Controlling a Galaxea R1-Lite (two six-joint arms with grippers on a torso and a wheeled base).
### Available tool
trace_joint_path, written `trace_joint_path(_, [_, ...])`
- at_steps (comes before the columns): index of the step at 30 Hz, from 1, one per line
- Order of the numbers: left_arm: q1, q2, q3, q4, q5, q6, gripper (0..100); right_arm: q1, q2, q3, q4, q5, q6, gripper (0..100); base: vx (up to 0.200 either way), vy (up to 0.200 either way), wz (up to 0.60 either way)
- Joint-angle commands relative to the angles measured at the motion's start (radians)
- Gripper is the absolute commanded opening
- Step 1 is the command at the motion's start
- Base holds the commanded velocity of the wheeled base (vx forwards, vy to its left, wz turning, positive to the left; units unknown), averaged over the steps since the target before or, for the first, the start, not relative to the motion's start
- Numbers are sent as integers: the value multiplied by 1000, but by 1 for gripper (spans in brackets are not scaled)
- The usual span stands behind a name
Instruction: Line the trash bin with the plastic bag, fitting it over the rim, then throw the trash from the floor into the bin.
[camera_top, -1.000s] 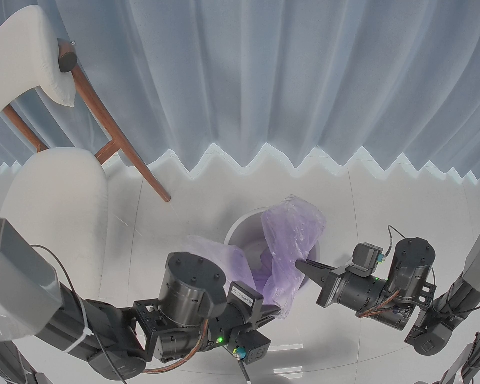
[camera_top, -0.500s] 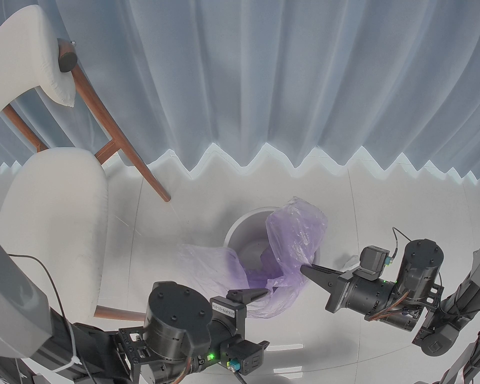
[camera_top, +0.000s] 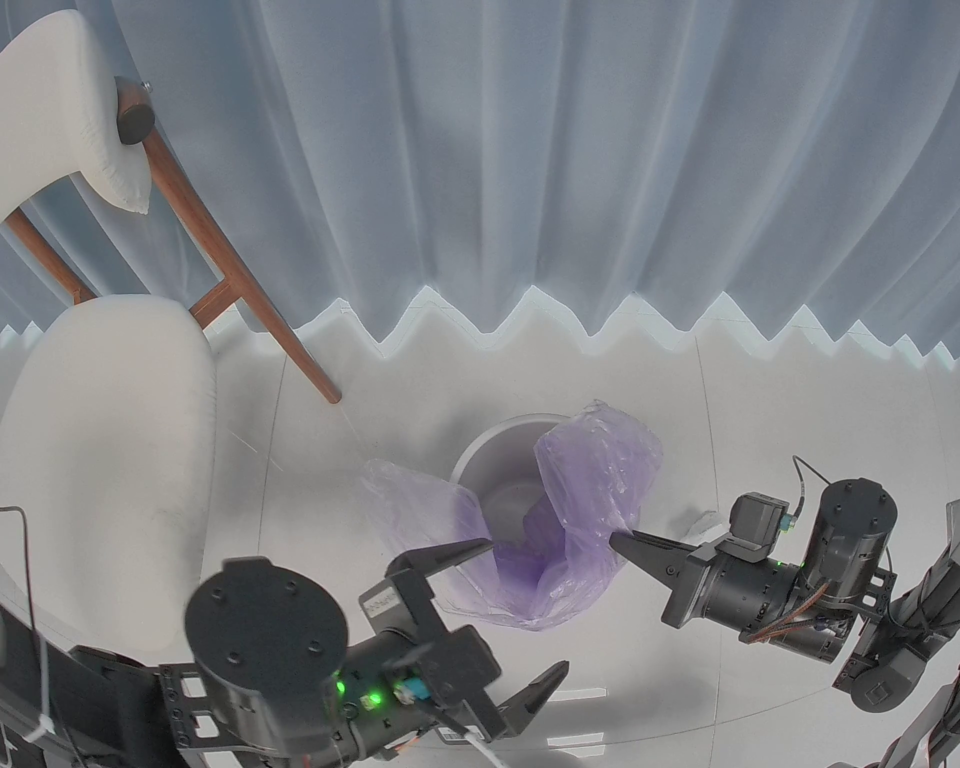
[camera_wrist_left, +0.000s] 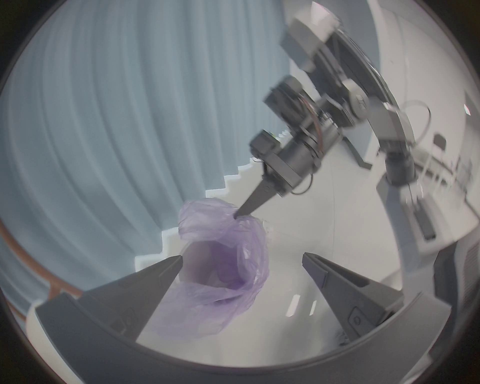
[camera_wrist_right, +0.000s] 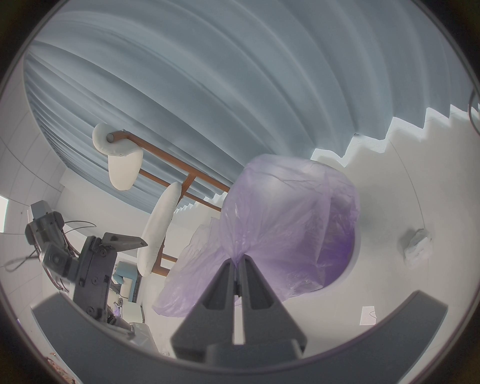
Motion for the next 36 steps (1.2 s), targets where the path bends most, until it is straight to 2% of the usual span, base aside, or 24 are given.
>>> trace_joint_path(1, [30,-165,16,95,6,-167,100,-1,16,3,-1,1,0,0,0,0,0])
trace_joint_path(3, [30,-231,13,204,5,-269,100,-1,30,5,-1,2,1,0,0,0,0])
trace_joint_path(4, [30,-231,13,204,5,-269,100,-1,30,5,-1,2,1,0,0,0,0])
trace_joint_path(5, [33,-297,-9,325,5,-353,100,1,44,14,-4,10,3,0,0,0,0])
trace_joint_path(6, [38,-330,-24,388,2,-398,100,2,52,26,-9,27,3,0,0,0,0])
trace_joint_path(9, [96,-402,-67,527,-37,-517,100,2,50,40,-17,70,1,0,0,0,0])
trace_joint_path(11, [168,-415,-87,546,-132,-582,100,-2,44,42,-23,71,1,0,0,0,0])
trace_joint_path(12, [168,-415,-87,546,-132,-582,100,-2,44,42,-23,71,1,0,0,0,0])
trace_joint_path(13, [279,-412,-99,529,-250,-615,100,-21,45,46,-23,73,-8,0,0,0,0])
trace_joint_path(14, [294,-412,-99,524,-267,-617,100,-22,45,48,-23,73,-14,0,0,0,0])
trace_joint_path(15, [371,-402,-94,495,-353,-621,100,-28,52,65,-24,74,-58,0,0,0,0])
trace_joint_path(16, [411,-386,-84,469,-400,-628,100,-30,56,77,-26,74,-98,0,0,0,0])
trace_joint_path(17, [411,-386,-84,469,-400,-628,100,-30,56,77,-26,74,-98,0,0,0,0])
trace_joint_path(18, [444,-357,-44,395,-468,-683,100,-34,59,109,-44,79,-163,0,0,0,0])
trace_joint_path(19, [446,-356,-41,386,-471,-690,100,-34,59,112,-47,79,-166,0,0,0,0])
trace_joint_path(20, [441,-333,-5,282,-509,-779,100,-34,61,131,-83,96,-190,0,0,0,0])
trace_joint_path(22, [415,-304,27,161,-520,-862,100,-34,71,137,-127,105,-195,0,0,0,0])
trace_joint_path(23, [415,-304,27,161,-520,-862,100,-34,71,137,-127,105,-195,0,0,0,0])
trace_joint_path(24, [403,-262,39,44,-517,-960,100,-36,98,135,-173,111,-200,0,0,0,0])
trace_joint_path(25, [403,-238,45,1,-514,-993,100,-41,111,134,-204,119,-203,0,0,0,0])
trace_joint_path(29, [431,-109,76,-174,-521,-1011,100,-67,131,143,-244,189,-239,0,0,0,0])
trace_joint_path(31, [443,-4,80,-280,-523,-997,100,-70,136,143,-244,192,-244,0,0,0,0])
trace_joint_path(36, [435,190,123,-658,-526,-953,100,-70,128,140,-244,191,-246,0,0,0,0])
